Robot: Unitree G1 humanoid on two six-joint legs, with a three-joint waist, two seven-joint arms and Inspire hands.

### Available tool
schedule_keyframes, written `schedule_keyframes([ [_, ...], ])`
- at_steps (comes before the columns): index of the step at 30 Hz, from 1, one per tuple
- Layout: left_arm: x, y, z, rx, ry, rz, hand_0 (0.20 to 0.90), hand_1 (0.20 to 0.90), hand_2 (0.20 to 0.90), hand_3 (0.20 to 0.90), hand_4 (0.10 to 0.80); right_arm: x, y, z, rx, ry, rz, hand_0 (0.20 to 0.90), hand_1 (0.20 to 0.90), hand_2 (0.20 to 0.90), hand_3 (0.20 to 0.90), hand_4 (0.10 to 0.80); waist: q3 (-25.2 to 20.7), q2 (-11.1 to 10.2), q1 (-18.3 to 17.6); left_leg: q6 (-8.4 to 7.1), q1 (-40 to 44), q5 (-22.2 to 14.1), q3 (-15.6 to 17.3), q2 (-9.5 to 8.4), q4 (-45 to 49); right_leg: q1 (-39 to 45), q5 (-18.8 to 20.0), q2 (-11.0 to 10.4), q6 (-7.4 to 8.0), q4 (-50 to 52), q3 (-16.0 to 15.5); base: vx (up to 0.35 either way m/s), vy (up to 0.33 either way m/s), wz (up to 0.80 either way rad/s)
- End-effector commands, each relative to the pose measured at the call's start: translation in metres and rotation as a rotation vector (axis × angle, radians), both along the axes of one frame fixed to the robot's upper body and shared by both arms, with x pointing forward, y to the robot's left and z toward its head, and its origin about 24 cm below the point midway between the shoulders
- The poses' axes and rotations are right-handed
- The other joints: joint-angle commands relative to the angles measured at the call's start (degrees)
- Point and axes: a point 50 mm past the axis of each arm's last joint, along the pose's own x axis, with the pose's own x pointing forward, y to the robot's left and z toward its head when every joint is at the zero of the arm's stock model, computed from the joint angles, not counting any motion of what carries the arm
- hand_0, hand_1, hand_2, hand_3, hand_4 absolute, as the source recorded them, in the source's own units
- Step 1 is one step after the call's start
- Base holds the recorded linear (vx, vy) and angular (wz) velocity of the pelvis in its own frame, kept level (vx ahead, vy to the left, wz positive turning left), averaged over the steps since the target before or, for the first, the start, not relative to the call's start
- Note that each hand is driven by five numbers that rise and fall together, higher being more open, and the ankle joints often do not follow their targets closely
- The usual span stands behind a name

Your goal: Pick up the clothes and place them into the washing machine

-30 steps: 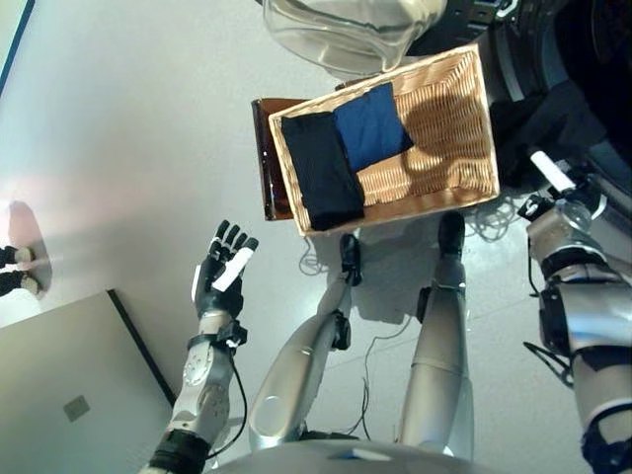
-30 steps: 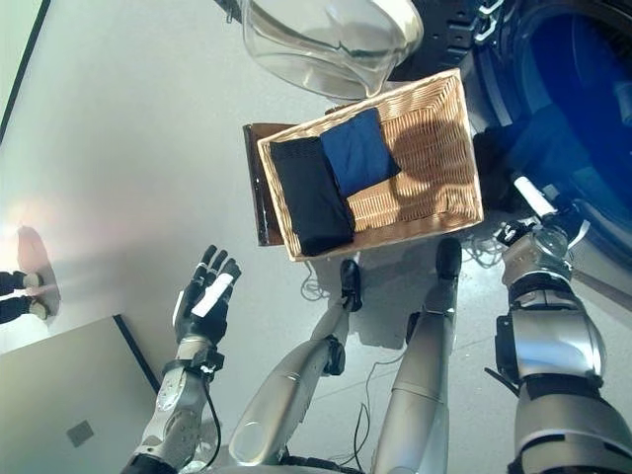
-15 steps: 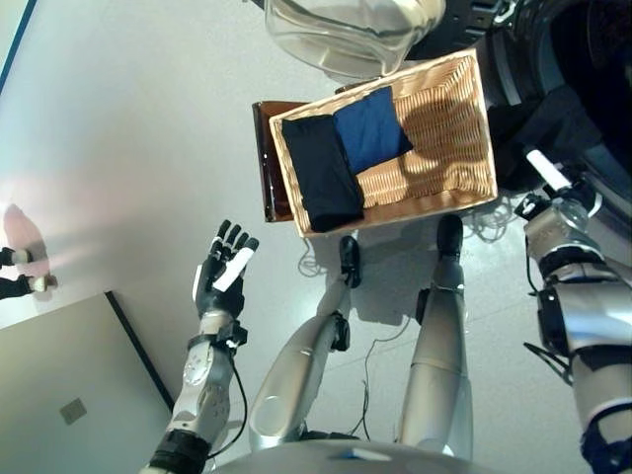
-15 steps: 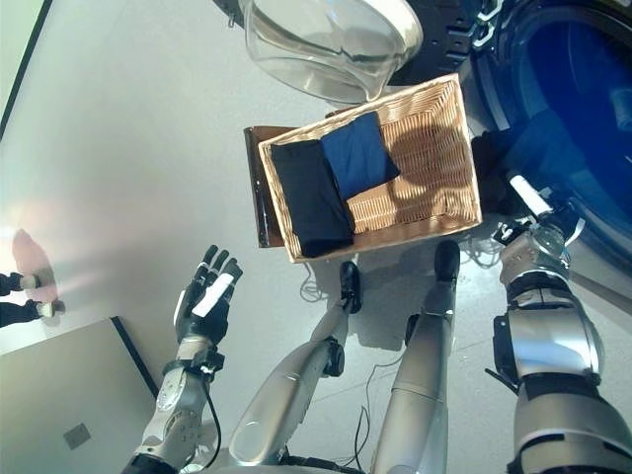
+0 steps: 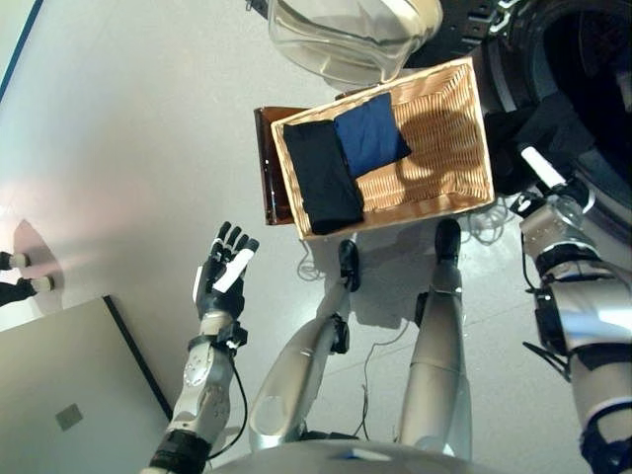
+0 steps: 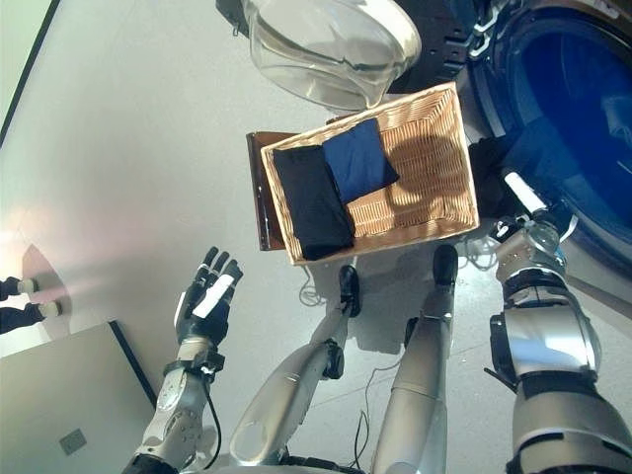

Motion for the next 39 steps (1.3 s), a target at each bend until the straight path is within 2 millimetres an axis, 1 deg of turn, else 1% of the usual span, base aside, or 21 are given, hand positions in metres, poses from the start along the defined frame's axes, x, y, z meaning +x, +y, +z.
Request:
schedule_keyframes([
  [1, 0.006, 0.007, 0.02, 0.018, -0.113, 0.021, 0.9, 0.9, 0.9, 0.9, 0.8, 0.013, 0.044, 0.228, -0.514, -0.673, 0.184, 0.9, 0.9, 0.9, 0.9, 0.8, 0.85, 2.62, -0.39, -6.79, 4.37, -3.62, -0.33, 3.44, -0.39, 6.04, -5.94, 1.92, -2.69, -2.27, -2.28, -0.01, 0.006, 0.05],
  [2, 0.006, 0.009, 0.021, 0.023, -0.115, 0.027, 0.9, 0.9, 0.9, 0.9, 0.8, 0.014, 0.048, 0.231, -0.558, -0.662, 0.194, 0.9, 0.9, 0.9, 0.9, 0.8, 0.74, 2.26, -0.3, -6.81, 4.52, -3.62, -0.47, 3.49, -0.39, 6.47, -5.88, 1.82, -2.66, -2.57, -2.44, -0.009, 0.002, 0.05],
  [4, 0.006, 0.009, 0.021, 0.023, -0.117, 0.026, 0.9, 0.9, 0.9, 0.9, 0.8, 0.015, 0.05, 0.231, -0.563, -0.661, 0.2, 0.9, 0.9, 0.9, 0.9, 0.8, 0.75, 2.14, -0.3, -6.8, 4.52, -3.59, -0.55, 3.51, -0.39, 6.58, -5.76, 1.79, -2.64, -2.69, -2.53, -0.015, -0.002, 0.04],
  [5, 0.005, 0.009, 0.02, 0.023, -0.113, 0.028, 0.9, 0.9, 0.9, 0.9, 0.8, 0.016, 0.056, 0.23, -0.569, -0.664, 0.221, 0.9, 0.9, 0.9, 0.9, 0.8, 0.73, 1.99, -0.23, -6.76, 4.57, -3.53, -0.64, 3.56, -0.39, 6.63, -5.74, 1.76, -2.61, -2.75, -2.6, 0.0, 0.0, 0.0],
  [10, 0.005, 0.009, 0.019, 0.024, -0.108, 0.026, 0.9, 0.9, 0.9, 0.9, 0.8, 0.022, 0.065, 0.226, -0.559, -0.661, 0.248, 0.9, 0.9, 0.9, 0.9, 0.8, 0.9, 1.78, -0.15, -6.71, 4.64, -3.53, -0.73, 3.54, -0.39, 6.99, -5.54, 1.78, -2.59, -3.11, -2.72, -0.006, 0.007, -0.01],
  [15, 0.006, 0.011, 0.022, 0.031, -0.123, 0.029, 0.9, 0.9, 0.9, 0.9, 0.8, 0.027, 0.074, 0.221, -0.533, -0.662, 0.278, 0.9, 0.9, 0.9, 0.9, 0.8, 0.98, 1.79, 0.08, -6.66, 4.74, -3.38, -0.82, 3.44, -0.39, 7.32, -5.37, 1.61, -2.51, -3.36, -2.92, 0.0, 0.0, 0.0],
  [19, 0.006, 0.013, 0.023, 0.038, -0.126, 0.037, 0.9, 0.9, 0.9, 0.9, 0.8, 0.026, 0.076, 0.224, -0.522, -0.685, 0.276, 0.9, 0.9, 0.9, 0.9, 0.8, 0.95, 1.85, 0.42, -6.71, 4.57, -3.23, -0.95, 3.45, -0.39, 7.32, -5.43, 1.49, -2.54, -3.3, -3.01, 0.0, 0.0, 0.0],
  [20, 0.006, 0.014, 0.023, 0.037, -0.125, 0.041, 0.9, 0.9, 0.9, 0.9, 0.8, 0.025, 0.076, 0.226, -0.514, -0.698, 0.274, 0.705, 0.705, 0.705, 0.705, 0.661, 0.96, 1.89, 0.48, -6.7, 4.53, -3.24, -0.98, 3.43, -0.39, 7.26, -5.4, 1.49, -2.52, -3.29, -3.01, 0.0, 0.0, 0.0],
  [21, 0.006, 0.013, 0.022, 0.033, -0.123, 0.042, 0.9, 0.9, 0.9, 0.9, 0.8, 0.024, 0.076, 0.227, -0.505, -0.712, 0.273, 0.595, 0.595, 0.595, 0.595, 0.582, 0.92, 1.92, 0.53, -6.7, 4.49, -3.28, -0.96, 3.41, -0.39, 7.25, -5.43, 1.47, -2.52, -3.26, -3.02, 0.0, 0.0, 0.0],
  [23, 0.005, 0.013, 0.021, 0.03, -0.119, 0.043, 0.9, 0.9, 0.9, 0.9, 0.8, 0.024, 0.077, 0.228, -0.491, -0.733, 0.277, 0.409, 0.409, 0.409, 0.409, 0.449, 0.96, 1.89, 0.56, -6.7, 4.42, -3.27, -0.98, 3.44, -0.39, 7.23, -5.43, 1.5, -2.54, -3.29, -2.95, 0.0, 0.002, -0.02],
  [24, 0.005, 0.013, 0.021, 0.028, -0.117, 0.044, 0.9, 0.9, 0.9, 0.9, 0.8, 0.023, 0.076, 0.228, -0.484, -0.735, 0.274, 0.293, 0.293, 0.293, 0.293, 0.367, 0.99, 1.85, 0.56, -6.7, 4.4, -3.29, -0.98, 3.47, -0.39, 7.24, -5.4, 1.51, -2.56, -3.32, -2.97, 0.002, 0.003, -0.04],
  [25, 0.005, 0.013, 0.02, 0.026, -0.114, 0.045, 0.9, 0.9, 0.9, 0.9, 0.8, 0.023, 0.074, 0.227, -0.486, -0.731, 0.267, 0.2, 0.2, 0.2, 0.2, 0.3, 1.01, 1.81, 0.53, -6.69, 4.38, -3.3, -1.01, 3.49, -0.39, 7.23, -5.39, 1.56, -2.56, -3.36, -2.93, 0.002, 0.001, -0.05],
  [30, 0.005, 0.012, 0.019, 0.021, -0.11, 0.043, 0.9, 0.9, 0.9, 0.9, 0.8, 0.021, 0.064, 0.229, -0.453, -0.718, 0.193, 0.2, 0.2, 0.2, 0.2, 0.3, 0.76, 1.73, 0.47, -6.62, 4.41, -3.41, -0.95, 3.44, -0.39, 7.14, -5.48, 1.71, -2.62, -3.35, -2.87, 0.001, 0.001, -0.01],
  [35, 0.004, 0.013, 0.019, 0.022, -0.107, 0.049, 0.9, 0.9, 0.9, 0.9, 0.8, 0.02, 0.062, 0.232, -0.446, -0.72, 0.162, 0.2, 0.2, 0.2, 0.2, 0.3, 0.69, 1.92, 0.47, -6.61, 4.41, -3.5, -0.83, 3.35, -0.39, 7.23, -5.44, 1.76, -2.64, -3.58, -2.74, 0.002, 0.003, 0.06],
  [39, 0.003, 0.013, 0.019, 0.024, -0.106, 0.052, 0.9, 0.9, 0.9, 0.9, 0.8, 0.017, 0.055, 0.231, -0.429, -0.719, 0.12, 0.2, 0.2, 0.2, 0.2, 0.3, 0.67, 2.31, 0.42, -6.6, 4.56, -3.6, -0.8, 3.28, -0.39, 7.37, -5.54, 1.76, -2.57, -3.68, -2.64, 0.0, 0.0, 0.0],
])
